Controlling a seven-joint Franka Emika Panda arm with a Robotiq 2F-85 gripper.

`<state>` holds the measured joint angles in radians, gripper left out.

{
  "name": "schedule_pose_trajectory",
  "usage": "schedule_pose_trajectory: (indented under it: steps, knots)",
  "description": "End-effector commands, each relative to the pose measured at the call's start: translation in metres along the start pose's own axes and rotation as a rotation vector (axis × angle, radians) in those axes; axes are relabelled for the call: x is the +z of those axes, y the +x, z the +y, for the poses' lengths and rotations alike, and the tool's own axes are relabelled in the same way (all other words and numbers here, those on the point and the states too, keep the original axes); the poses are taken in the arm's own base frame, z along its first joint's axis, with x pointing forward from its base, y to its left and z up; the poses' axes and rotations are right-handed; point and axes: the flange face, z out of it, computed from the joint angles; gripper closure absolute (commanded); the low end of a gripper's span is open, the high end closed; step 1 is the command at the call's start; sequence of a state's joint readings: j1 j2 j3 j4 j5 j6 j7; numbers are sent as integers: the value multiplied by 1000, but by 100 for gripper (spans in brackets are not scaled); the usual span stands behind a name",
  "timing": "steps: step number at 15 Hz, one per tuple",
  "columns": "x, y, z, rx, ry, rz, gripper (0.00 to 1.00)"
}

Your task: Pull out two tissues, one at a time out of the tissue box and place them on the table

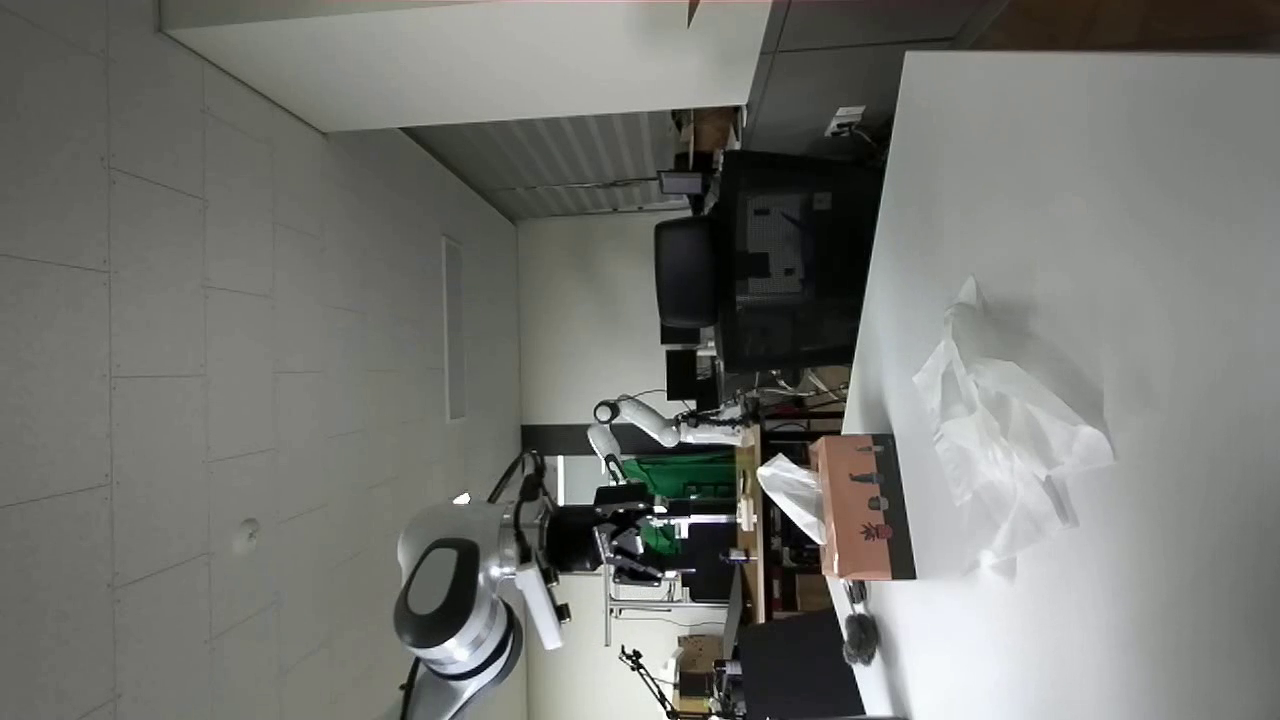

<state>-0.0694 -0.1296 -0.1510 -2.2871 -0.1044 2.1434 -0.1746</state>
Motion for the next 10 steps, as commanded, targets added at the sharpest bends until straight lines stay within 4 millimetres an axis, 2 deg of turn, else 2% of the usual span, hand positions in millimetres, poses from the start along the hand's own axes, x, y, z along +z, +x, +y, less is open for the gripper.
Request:
schedule_pose_trajectory:
  steps: [1, 5, 8, 9, 10]
  knots:
    - [29, 73, -42, 171, 57, -69, 0]
    - [53, 137, -113, 341, 132, -114, 0]
    - [48, 183, -164, 469, 211, -76, 0]
    - [43, 194, -174, 505, 246, -72, 0]
    - [55, 166, -162, 416, 203, -76, 0]
